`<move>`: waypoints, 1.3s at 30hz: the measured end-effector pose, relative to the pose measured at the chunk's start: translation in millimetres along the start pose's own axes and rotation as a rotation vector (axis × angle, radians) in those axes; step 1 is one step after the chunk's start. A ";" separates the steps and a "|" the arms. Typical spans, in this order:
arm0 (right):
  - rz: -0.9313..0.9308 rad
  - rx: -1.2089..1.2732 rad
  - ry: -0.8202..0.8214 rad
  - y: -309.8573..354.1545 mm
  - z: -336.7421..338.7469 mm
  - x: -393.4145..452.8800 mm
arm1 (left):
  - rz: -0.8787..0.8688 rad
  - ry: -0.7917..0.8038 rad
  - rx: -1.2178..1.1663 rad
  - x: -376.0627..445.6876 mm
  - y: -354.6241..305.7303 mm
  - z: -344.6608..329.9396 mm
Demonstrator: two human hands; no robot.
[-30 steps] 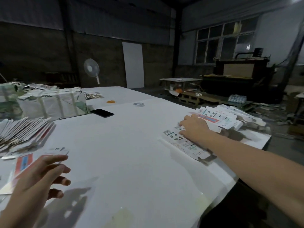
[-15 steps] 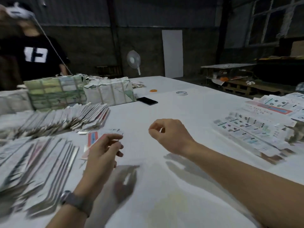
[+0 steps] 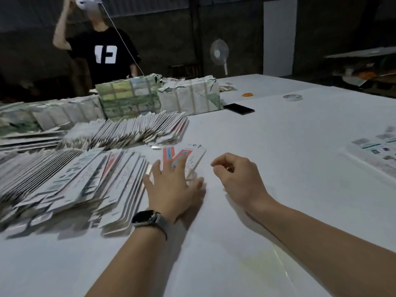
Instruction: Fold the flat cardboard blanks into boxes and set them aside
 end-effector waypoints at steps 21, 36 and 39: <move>-0.166 0.295 0.049 -15.3 -3.6 9.6 | -0.289 -0.485 -0.503 -22.3 -29.9 51.7; -0.070 0.546 0.233 1.4 -14.8 -3.2 | 0.031 0.084 -1.422 -18.2 -35.0 12.8; -0.042 0.514 0.268 3.7 -17.6 -6.5 | 0.070 0.122 -1.503 -19.5 -33.6 9.6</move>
Point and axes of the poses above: each hand's wrist, its own x-axis towards the middle knuckle, its own z-axis out of the back of the hand, y = z × x, the point moved 6 cm from there along x, towards the middle knuckle, and after that the axes turned 1 degree about -y, right-handed, at the moved point
